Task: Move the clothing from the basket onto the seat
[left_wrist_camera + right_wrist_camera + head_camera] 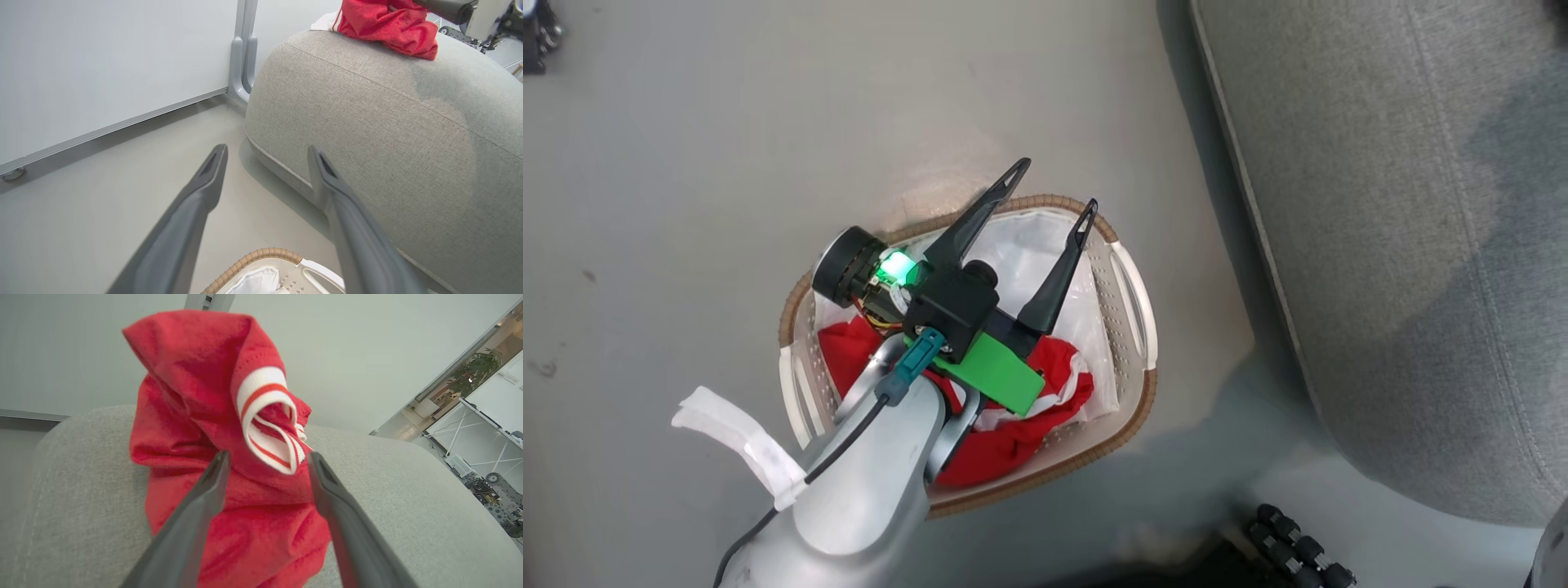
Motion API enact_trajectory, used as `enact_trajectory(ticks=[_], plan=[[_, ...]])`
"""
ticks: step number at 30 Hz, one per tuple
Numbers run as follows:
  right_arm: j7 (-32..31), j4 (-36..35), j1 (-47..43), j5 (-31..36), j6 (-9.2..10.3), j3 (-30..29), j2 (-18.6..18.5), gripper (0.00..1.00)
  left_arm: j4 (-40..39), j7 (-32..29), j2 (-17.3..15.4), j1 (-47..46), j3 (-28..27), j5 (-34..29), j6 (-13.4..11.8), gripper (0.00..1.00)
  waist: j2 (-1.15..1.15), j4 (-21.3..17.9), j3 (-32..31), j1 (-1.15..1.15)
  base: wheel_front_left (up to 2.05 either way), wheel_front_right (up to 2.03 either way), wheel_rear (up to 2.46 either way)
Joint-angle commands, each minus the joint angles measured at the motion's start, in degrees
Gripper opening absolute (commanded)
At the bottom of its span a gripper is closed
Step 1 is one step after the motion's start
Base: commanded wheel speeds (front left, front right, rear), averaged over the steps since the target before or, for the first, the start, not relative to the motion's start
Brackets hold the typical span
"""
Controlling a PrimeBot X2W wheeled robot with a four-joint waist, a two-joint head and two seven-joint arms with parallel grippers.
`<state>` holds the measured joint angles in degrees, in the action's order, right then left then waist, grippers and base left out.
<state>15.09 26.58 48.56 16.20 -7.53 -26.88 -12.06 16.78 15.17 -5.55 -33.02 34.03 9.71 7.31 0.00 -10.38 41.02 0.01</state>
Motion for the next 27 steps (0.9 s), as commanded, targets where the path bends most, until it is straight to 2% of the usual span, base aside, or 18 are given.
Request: enact_trajectory(ticks=[1, 8, 19, 27], plan=[[0.1, -0.6, -2.3, -0.6, 0.08, 0.3, 0.4, 1.0, -0.2, 0.0, 0.1, 1.2, -0.3, 0.2, 0.1, 1.0, 0.0, 0.4, -2.4, -0.01, 0.0, 0.0, 0.0], [0.1, -2.0, -10.4, -1.1, 0.08, 1.7, 0.4, 1.0, -0.4, 0.0, 0.9, 3.9, -2.0, 1.6, -0.2, 1.0, 0.0, 1.9, -9.3, -0.01, 0.0, 0.0, 0.0], [0.1, -3.5, -14.0, -2.7, 0.08, 7.5, -0.9, 1.0, -0.8, 0.0, 2.1, 11.8, -9.4, 4.0, -1.7, 1.0, 0.0, 7.1, -23.5, -0.01, 0.0, 0.0, 0.0], [0.1, -5.0, -18.0, -5.3, 0.08, 12.4, 2.4, 1.0, -2.0, 0.0, 2.3, 19.8, -17.9, 4.6, -3.8, 1.0, 0.0, 11.2, -31.4, -0.01, 0.0, 0.0, 0.0]])
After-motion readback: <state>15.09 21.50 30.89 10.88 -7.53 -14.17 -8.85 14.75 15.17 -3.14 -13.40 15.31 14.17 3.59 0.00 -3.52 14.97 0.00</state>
